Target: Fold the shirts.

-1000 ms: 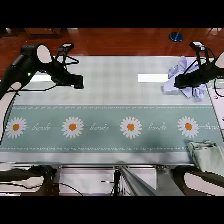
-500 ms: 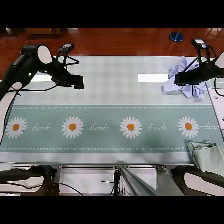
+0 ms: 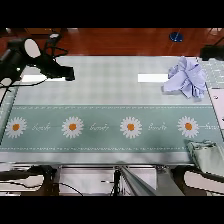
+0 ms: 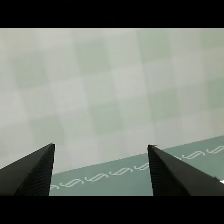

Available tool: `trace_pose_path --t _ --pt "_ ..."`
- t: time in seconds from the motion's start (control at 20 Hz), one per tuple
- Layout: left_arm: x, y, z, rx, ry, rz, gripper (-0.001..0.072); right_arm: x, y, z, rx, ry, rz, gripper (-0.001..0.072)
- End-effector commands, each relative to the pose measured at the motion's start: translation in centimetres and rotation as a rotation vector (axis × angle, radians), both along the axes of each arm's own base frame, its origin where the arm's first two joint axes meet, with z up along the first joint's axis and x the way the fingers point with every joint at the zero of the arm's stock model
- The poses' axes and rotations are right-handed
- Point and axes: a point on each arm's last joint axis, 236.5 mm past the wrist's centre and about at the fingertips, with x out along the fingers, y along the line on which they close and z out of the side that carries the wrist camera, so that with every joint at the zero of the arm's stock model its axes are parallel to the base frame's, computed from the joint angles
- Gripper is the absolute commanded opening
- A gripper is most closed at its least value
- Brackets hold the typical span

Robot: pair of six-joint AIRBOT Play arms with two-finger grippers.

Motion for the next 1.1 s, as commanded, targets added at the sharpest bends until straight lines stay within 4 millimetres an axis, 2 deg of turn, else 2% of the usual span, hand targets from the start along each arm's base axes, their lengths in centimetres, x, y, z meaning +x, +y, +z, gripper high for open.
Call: trace_pose_path --t 0.0,0.05,0.1,0.2,0.4,0.55,0.65,0.7,0.75,0.8,0.85,0.9,1.0,1.05 --pt "0.4 1.9 0.9 0.007 -0.018 0.035 0.0694 0.4 -6.6 -2.6 0.180 -0.043 -0.178 0.0548" --pt "0.2 1.9 0.9 0.008 -0.011 0.034 0.0694 0.6 -7.1 -4.7 0.273 -0.033 -0.197 0.0552" --pt "0.1 1.9 0.9 0.009 -0.005 0.032 0.0694 0.8 -7.1 -6.5 0.351 -0.022 -0.196 0.0587" --pt "-0.2 1.6 0.8 0.005 0.007 0.027 0.0694 1.6 -6.0 -10.1 0.500 0.002 -0.183 0.0589" --pt "-0.6 1.2 0.7 0.002 0.023 0.016 0.0694 3.9 -2.4 -15.4 0.650 0.043 -0.111 0.0589" --pt "-0.7 0.9 0.7 0.001 0.023 0.011 0.0694 4.6 0.3 -19.2 0.675 0.108 -0.072 0.0589" --pt "-0.7 0.7 0.7 -0.003 0.024 0.009 0.0694 5.2 2.2 -21.0 0.678 0.136 -0.052 0.0588" --pt "-0.7 0.7 0.7 -0.003 0.024 0.008 0.0694 5.5 3.1 -21.8 0.678 0.147 -0.042 0.0579" --pt "-0.8 0.5 0.7 -0.002 0.024 0.004 0.0694 5.8 4.0 -22.4 0.677 0.155 -0.033 0.0488" --pt "-0.8 0.4 0.7 -0.003 0.024 0.002 0.0694 6.1 4.8 -22.7 0.672 0.155 -0.021 0.0344" --pt "-0.8 0.3 0.7 -0.002 0.024 -0.001 0.0694 6.5 5.4 -22.3 0.663 0.143 -0.009 0.0110" --pt "-0.8 0.3 0.7 -0.002 0.025 -0.001 0.0694 7.1 5.9 -21.2 0.659 0.127 0.008 0.0029" --pt "-1.1 0.3 0.7 -0.001 0.036 -0.002 0.0694 8.0 6.6 -17.3 0.618 0.088 0.081 0.0028" --pt "-1.4 0.3 0.8 0.000 0.043 -0.004 0.0694 8.4 7.2 -14.1 0.588 0.057 0.135 0.0028"
